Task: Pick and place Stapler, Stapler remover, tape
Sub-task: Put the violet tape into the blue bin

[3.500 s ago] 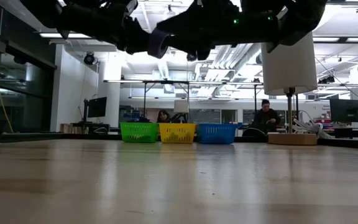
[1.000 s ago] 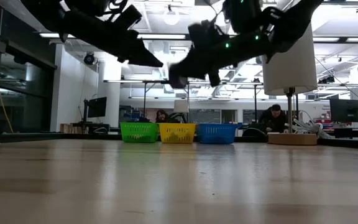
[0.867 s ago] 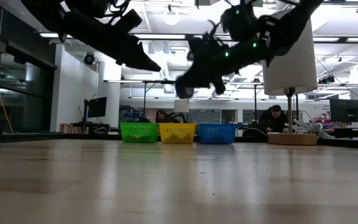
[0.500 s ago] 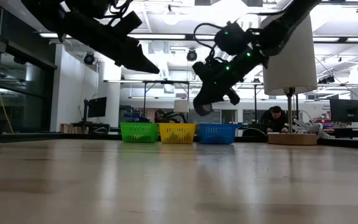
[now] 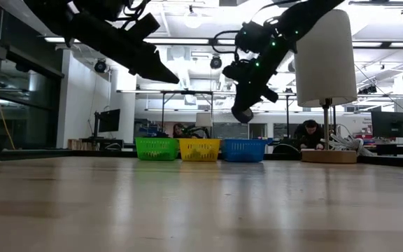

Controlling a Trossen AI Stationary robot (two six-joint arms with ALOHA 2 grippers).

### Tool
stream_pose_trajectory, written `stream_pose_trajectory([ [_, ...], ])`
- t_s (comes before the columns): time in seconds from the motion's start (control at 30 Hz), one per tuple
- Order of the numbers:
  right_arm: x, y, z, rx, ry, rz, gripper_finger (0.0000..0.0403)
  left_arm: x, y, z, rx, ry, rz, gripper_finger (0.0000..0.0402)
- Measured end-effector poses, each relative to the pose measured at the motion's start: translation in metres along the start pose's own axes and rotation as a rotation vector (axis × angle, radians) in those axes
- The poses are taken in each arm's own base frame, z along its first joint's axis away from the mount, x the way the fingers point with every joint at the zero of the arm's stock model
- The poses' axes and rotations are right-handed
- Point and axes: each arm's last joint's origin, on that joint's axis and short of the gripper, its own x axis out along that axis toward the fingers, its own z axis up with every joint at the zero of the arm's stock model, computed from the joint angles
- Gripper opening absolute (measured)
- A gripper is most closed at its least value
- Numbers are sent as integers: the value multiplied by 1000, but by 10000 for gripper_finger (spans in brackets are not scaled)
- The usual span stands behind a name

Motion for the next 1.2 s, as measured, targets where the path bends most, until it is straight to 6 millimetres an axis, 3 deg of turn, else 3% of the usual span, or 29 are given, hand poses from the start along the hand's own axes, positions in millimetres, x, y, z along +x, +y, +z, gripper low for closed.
stream_pose_trajectory([
  [0.2,8,-11,-2,23,38,17,33,0,0,0,-2,-1,0,179],
  [0.4,35,-20,-11,28,114,26,33,0,1,0,-2,3,17,179],
  [0.67,56,-28,-17,49,159,39,33,0,1,0,-1,7,33,179],
  [1.2,60,-30,-20,42,177,25,71,0,1,-2,6,26,40,179],
])
